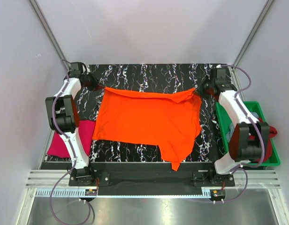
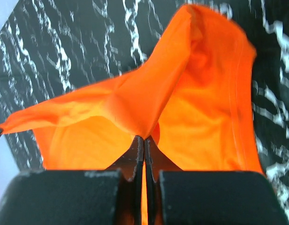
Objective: Fold and stack the t-shirts
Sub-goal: Fold the tshirt
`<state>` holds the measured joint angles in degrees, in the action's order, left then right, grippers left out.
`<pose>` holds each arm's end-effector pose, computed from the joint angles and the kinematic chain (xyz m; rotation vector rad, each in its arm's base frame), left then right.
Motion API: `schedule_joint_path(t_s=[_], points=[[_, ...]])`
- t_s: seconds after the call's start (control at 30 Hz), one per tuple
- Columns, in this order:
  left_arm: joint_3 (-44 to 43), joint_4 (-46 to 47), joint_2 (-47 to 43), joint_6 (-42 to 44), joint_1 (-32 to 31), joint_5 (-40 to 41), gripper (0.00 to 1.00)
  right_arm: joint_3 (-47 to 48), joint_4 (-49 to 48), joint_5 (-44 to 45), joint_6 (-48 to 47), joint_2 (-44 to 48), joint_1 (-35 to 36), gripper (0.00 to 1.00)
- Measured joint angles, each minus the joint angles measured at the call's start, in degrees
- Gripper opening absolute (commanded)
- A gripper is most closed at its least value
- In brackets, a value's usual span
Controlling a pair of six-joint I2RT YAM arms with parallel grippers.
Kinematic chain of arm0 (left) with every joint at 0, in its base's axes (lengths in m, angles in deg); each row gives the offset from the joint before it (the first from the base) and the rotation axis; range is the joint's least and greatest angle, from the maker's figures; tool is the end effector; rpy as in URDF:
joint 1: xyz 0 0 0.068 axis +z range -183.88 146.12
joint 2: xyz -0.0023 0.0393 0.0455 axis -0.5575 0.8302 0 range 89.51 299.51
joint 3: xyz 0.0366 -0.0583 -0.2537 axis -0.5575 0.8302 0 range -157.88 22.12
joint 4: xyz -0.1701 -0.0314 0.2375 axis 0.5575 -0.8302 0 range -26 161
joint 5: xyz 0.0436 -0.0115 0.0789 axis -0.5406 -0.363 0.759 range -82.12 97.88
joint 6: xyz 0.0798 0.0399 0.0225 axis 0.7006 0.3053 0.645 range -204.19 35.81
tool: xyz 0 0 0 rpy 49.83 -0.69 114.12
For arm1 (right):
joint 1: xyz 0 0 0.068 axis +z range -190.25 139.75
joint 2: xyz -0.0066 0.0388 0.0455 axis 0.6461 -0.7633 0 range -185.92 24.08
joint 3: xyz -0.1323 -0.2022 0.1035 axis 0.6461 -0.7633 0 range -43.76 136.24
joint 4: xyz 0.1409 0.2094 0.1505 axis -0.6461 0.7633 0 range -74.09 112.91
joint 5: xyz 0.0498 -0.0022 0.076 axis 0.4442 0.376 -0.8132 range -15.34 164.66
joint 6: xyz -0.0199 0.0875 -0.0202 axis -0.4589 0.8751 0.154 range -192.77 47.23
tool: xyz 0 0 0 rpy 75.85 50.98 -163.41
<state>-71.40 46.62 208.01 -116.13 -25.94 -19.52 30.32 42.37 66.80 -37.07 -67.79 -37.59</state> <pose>0.5157 0.0335 0.1611 -0.6247 2.3670 -0.7690 0.4232 0.0309 0.2301 0.6123 2.3073 0.4855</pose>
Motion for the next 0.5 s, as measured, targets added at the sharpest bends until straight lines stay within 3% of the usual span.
schedule_joint_path(t_s=[0.23, 0.5], points=[[5.57, -6.82, -0.52, 3.89, 0.00, 1.49, 0.00, -11.87, 0.37, -1.95, 1.88, 9.68, 0.02, 0.00], [8.96, -10.16, -0.59, 5.75, 0.00, 3.30, 0.00, -18.99, 1.07, -2.29, 2.75, 12.31, 0.35, 0.00]])
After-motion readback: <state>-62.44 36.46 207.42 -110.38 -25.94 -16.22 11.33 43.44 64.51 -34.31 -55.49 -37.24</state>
